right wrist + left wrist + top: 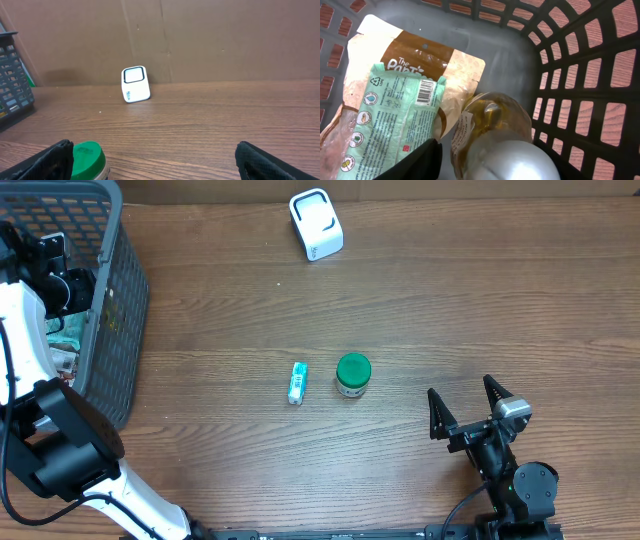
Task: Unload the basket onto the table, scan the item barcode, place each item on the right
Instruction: 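Grasp the yellow Vim bottle in the basket with the left gripper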
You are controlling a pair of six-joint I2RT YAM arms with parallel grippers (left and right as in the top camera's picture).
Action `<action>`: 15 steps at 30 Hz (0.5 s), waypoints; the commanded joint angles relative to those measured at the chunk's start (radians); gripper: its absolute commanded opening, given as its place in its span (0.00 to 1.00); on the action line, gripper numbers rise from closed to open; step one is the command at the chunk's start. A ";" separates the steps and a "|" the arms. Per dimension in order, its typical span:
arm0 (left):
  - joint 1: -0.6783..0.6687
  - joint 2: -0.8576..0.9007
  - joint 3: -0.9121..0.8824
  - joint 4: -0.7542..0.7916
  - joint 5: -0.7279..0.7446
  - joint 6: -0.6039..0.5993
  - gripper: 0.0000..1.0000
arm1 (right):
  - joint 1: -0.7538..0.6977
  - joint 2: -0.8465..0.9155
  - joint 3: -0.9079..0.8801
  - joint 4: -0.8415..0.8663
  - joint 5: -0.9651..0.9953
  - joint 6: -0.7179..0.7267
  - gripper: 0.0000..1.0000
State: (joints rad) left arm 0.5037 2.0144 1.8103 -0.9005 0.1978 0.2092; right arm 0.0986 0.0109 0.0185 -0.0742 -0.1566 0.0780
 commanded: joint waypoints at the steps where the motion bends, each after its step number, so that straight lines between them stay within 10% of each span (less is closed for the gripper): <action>1: -0.002 0.024 -0.009 0.000 -0.006 -0.008 0.51 | -0.005 -0.008 -0.011 0.005 0.005 0.000 1.00; 15: 0.002 -0.090 0.158 -0.008 -0.006 -0.072 0.35 | -0.005 -0.008 -0.011 0.005 0.006 0.000 1.00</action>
State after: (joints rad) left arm 0.5037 2.0129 1.8797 -0.9165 0.1932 0.1780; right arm 0.0986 0.0109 0.0185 -0.0746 -0.1570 0.0784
